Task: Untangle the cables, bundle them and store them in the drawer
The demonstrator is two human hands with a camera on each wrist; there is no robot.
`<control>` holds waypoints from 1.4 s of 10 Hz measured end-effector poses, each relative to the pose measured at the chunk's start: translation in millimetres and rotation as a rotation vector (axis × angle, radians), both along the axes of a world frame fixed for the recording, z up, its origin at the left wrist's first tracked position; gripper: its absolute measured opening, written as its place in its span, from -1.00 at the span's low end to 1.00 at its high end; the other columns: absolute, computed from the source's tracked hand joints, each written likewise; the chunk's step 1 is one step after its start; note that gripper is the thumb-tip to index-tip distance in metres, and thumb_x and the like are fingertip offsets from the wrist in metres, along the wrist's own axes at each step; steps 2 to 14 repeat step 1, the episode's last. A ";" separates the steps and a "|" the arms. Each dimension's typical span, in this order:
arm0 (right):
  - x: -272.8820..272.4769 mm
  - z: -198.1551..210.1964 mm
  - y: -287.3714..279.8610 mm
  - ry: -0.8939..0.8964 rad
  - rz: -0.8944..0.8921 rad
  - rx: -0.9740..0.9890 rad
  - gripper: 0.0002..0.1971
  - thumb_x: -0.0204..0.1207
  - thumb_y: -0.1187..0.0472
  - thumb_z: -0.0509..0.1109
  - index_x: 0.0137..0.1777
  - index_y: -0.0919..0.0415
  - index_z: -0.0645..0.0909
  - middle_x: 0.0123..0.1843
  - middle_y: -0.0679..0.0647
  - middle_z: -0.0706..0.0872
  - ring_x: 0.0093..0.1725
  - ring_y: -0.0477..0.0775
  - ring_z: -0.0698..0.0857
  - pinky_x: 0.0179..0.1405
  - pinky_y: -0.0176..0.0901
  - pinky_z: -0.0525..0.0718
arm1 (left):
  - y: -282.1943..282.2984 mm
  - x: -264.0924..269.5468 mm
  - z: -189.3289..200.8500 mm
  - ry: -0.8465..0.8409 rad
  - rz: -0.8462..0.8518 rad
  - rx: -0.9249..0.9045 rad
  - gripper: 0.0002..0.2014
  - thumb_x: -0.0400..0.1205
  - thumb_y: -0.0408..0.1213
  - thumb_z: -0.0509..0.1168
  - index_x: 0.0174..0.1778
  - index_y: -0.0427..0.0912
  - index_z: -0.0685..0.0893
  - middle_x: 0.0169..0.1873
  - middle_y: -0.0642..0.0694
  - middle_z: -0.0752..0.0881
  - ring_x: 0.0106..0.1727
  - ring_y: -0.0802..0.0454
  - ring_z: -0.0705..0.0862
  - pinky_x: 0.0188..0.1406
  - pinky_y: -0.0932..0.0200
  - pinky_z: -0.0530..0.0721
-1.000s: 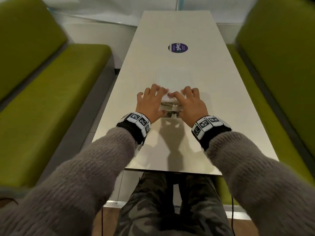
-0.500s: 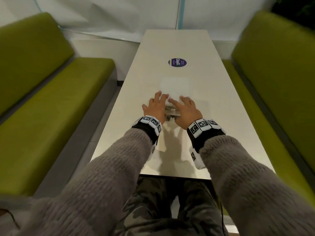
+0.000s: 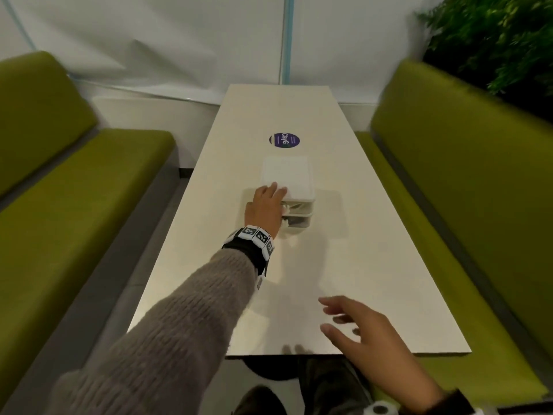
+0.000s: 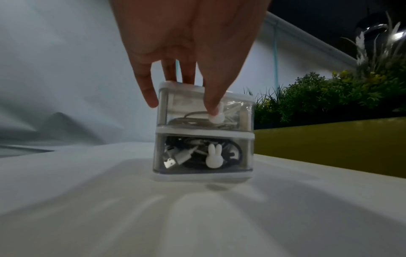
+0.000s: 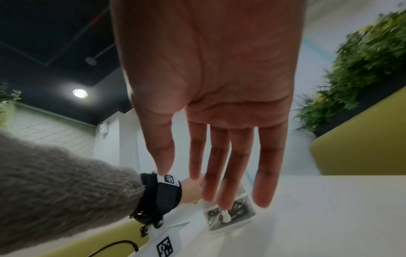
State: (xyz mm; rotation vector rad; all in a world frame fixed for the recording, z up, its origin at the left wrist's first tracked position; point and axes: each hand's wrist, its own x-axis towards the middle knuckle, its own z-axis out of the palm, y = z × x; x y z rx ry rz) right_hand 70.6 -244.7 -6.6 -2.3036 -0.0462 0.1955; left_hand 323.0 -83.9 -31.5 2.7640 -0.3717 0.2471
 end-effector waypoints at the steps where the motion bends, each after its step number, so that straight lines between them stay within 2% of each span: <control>1: 1.7 2.8 -4.5 0.014 -0.090 0.051 -0.67 0.54 -0.08 0.37 0.22 -0.46 0.44 0.11 -0.44 0.65 0.17 -0.52 0.52 0.03 -0.51 0.53 | -3.5 1.6 14.8 0.029 -0.023 -0.015 -0.48 0.67 -0.18 0.17 0.57 0.07 0.24 0.62 -0.01 0.17 0.59 -0.07 0.15 0.38 -0.17 0.41; 14: 1.7 2.8 -4.5 0.014 -0.090 0.051 -0.67 0.54 -0.08 0.37 0.22 -0.46 0.44 0.11 -0.44 0.65 0.17 -0.52 0.52 0.03 -0.51 0.53 | -3.5 1.6 14.8 0.029 -0.023 -0.015 -0.48 0.67 -0.18 0.17 0.57 0.07 0.24 0.62 -0.01 0.17 0.59 -0.07 0.15 0.38 -0.17 0.41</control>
